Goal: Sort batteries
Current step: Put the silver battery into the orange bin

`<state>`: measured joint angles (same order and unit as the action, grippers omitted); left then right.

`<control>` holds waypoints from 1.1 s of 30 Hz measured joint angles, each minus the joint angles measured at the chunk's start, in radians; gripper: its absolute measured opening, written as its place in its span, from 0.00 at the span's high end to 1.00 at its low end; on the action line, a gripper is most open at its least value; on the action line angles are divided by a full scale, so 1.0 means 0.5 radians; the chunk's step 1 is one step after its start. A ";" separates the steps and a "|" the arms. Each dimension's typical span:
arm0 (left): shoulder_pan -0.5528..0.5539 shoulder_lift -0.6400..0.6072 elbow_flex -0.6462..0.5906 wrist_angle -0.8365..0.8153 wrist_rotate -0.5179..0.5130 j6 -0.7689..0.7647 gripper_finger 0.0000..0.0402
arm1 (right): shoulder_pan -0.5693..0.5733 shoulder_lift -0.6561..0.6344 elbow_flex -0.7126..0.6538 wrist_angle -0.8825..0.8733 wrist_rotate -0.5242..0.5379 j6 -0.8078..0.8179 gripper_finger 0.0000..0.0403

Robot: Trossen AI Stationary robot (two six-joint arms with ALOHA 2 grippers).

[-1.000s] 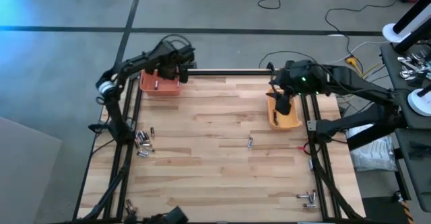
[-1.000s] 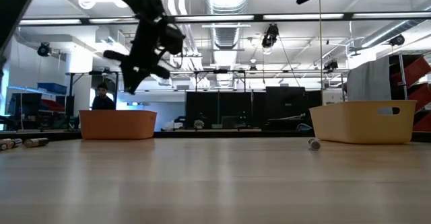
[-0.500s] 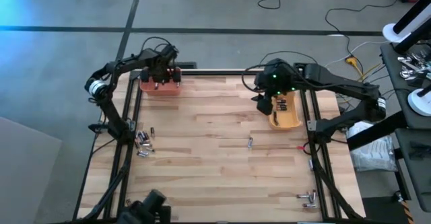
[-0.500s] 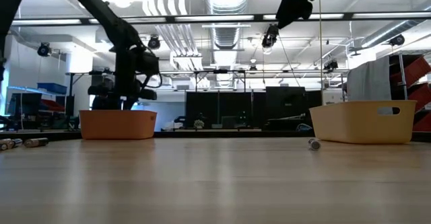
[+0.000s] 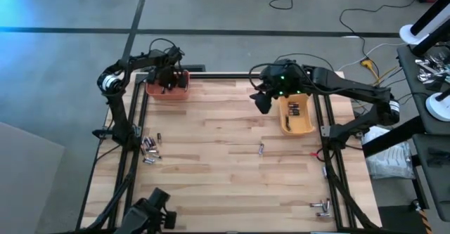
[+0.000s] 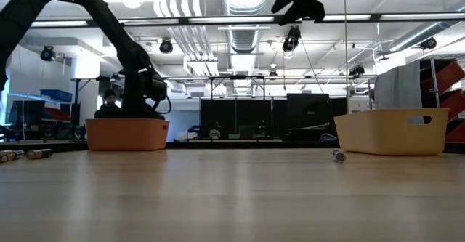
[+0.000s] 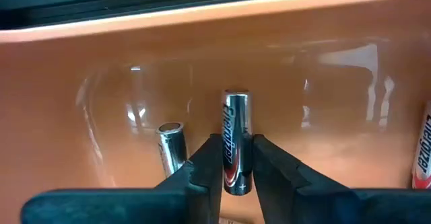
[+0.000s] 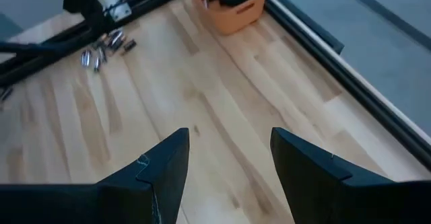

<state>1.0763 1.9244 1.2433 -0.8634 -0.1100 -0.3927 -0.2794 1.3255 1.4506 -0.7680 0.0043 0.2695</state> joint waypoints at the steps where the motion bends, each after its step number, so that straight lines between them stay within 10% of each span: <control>1: 0.000 -0.002 -0.002 0.001 0.000 0.013 0.84 | 0.000 0.009 0.000 0.005 0.022 0.001 0.50; 15: -0.107 -0.516 -0.077 0.101 -0.027 0.213 0.54 | 0.216 0.330 -0.035 -0.497 0.308 1.138 0.50; 33: -1.003 -1.642 -0.845 1.052 -0.058 0.552 0.45 | 0.603 0.553 -0.640 -0.129 0.131 2.303 0.50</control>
<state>0.5749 1.1033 0.8209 -0.3373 -0.1392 -0.1169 0.0223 1.6019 1.1305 -0.8328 0.0697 1.4209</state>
